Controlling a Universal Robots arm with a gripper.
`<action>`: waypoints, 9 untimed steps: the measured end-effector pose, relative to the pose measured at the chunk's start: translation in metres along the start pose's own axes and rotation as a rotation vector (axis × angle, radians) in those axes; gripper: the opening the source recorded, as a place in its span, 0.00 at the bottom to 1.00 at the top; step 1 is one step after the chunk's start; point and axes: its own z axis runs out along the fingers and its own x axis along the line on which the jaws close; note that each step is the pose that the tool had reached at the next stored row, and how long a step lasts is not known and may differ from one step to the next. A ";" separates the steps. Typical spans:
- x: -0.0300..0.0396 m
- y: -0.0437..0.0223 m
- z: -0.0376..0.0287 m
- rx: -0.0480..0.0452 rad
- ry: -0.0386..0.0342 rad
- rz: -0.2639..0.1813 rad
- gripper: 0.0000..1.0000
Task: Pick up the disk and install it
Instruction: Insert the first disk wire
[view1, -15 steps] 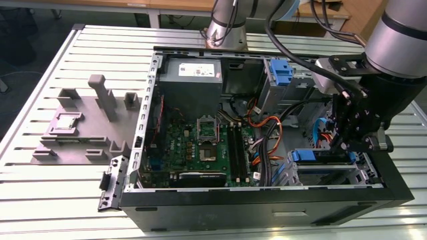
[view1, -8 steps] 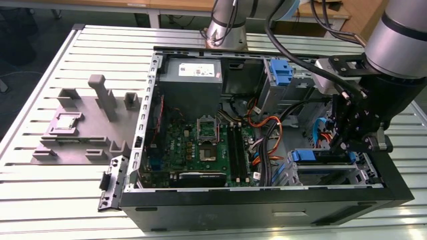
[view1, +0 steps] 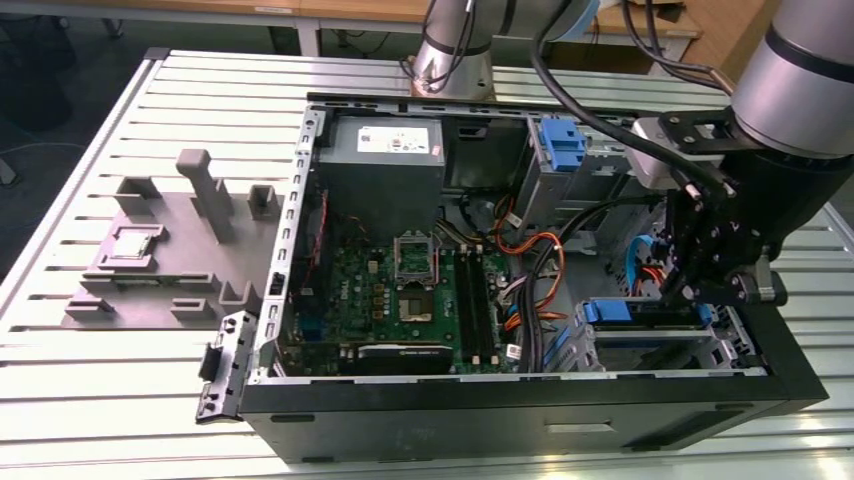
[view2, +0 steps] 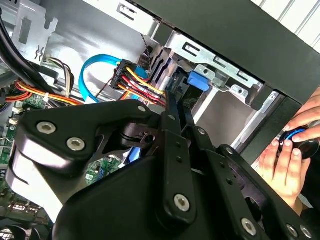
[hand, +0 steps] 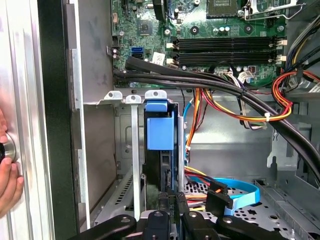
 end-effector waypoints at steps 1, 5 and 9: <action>0.0001 -0.0001 0.0000 0.0000 0.0001 0.000 0.17; 0.0006 -0.0001 0.0006 0.0000 -0.0001 0.000 0.17; 0.0009 0.0000 0.0016 0.0000 0.0002 0.000 0.17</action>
